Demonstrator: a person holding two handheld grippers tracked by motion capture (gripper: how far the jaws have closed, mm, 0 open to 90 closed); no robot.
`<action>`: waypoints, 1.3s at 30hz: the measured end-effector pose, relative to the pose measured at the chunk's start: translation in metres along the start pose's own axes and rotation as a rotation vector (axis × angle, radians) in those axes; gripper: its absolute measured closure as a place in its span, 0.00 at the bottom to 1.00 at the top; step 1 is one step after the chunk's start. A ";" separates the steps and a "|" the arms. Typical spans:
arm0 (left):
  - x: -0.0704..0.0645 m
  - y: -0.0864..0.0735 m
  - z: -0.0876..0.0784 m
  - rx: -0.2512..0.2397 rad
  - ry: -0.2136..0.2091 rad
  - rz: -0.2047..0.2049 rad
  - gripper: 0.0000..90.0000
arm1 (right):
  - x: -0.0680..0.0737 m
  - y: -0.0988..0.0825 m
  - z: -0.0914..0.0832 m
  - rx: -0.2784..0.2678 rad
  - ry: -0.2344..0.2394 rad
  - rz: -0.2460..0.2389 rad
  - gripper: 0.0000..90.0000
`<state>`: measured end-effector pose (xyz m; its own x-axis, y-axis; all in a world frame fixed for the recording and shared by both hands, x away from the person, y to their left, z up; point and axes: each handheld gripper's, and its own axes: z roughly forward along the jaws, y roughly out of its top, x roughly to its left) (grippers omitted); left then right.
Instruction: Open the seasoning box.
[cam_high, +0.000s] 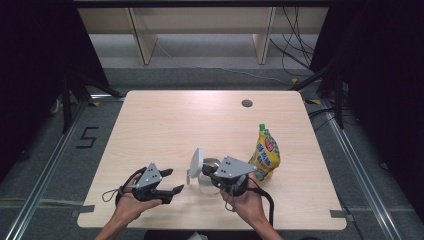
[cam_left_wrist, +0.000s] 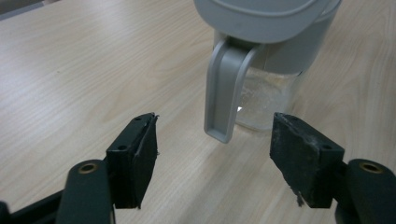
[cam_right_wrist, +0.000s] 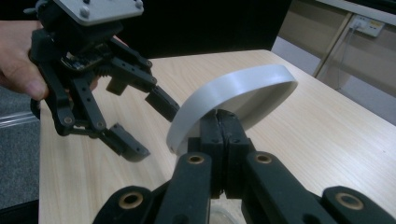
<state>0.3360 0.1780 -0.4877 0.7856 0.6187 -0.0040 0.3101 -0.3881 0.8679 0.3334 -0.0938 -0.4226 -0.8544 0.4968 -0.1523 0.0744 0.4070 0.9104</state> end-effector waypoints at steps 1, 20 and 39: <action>0.000 -0.002 0.000 0.008 0.008 -0.008 0.33 | 0.001 0.001 0.003 -0.006 0.003 0.005 1.00; -0.001 -0.012 0.006 0.027 -0.010 -0.030 0.26 | -0.006 -0.028 -0.025 0.011 -0.033 0.072 0.87; -0.003 -0.013 0.005 0.057 -0.007 -0.003 0.25 | -0.015 -0.084 -0.097 0.067 -0.191 0.227 0.56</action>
<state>0.3326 0.1782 -0.5014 0.7882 0.6154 -0.0106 0.3428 -0.4247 0.8379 0.2901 -0.2105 -0.4597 -0.7003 0.7135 -0.0232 0.2917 0.3156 0.9029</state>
